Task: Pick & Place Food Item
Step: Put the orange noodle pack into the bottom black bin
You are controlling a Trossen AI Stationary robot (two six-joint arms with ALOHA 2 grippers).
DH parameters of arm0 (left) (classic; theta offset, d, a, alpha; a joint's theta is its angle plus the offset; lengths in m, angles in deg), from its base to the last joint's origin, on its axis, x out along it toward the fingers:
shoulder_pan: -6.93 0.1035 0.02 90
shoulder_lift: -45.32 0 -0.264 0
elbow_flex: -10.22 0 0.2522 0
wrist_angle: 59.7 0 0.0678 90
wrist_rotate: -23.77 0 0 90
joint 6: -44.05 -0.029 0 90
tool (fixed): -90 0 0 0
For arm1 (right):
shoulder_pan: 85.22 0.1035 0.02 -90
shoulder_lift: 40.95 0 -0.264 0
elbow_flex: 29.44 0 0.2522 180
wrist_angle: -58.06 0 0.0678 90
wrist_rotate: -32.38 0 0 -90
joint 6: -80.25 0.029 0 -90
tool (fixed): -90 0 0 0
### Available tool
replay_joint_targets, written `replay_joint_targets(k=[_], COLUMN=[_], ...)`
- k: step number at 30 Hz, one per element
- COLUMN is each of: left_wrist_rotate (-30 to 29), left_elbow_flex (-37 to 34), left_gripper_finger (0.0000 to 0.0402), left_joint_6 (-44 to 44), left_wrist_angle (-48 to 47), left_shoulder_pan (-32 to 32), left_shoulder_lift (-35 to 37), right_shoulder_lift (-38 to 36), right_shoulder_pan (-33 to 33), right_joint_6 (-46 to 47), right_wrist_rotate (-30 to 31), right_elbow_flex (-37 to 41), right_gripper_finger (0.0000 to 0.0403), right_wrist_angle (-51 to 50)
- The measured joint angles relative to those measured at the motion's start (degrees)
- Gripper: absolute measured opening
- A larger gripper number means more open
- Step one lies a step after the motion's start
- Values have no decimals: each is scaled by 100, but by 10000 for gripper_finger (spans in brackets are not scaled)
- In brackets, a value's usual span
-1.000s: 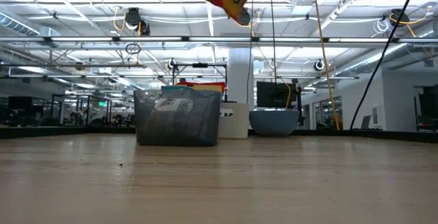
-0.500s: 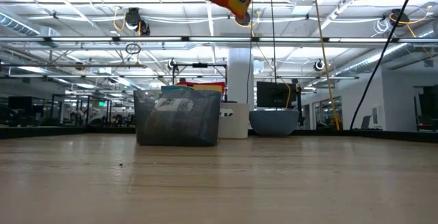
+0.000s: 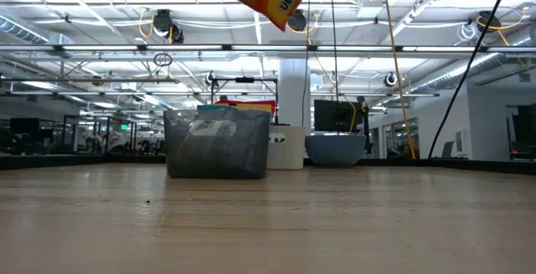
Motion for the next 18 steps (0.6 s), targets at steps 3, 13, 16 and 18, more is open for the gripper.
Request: replay_joint_targets(k=[3,13,16,18], left_wrist_rotate=[0,-39,-192,-202], left_elbow_flex=[0,0,0,0], left_gripper_finger=[1,2,11,20], left_joint_6=[0,-107,-186,-303], left_wrist_angle=[44,21,2,42], left_shoulder_pan=[0,0,0,0], left_shoulder_lift=[0,0,0,0], right_shoulder_lift=[0,0,0,0], right_shoulder_pan=[0,-2,-2,-2], right_joint_6=[-17,-196,-235,-256], right_wrist_rotate=[-1,2,0,-5], right_elbow_flex=[0,0,0,0], right_gripper_finger=[50,2,1,1], right_wrist_angle=[-157,-159,-151,-103])
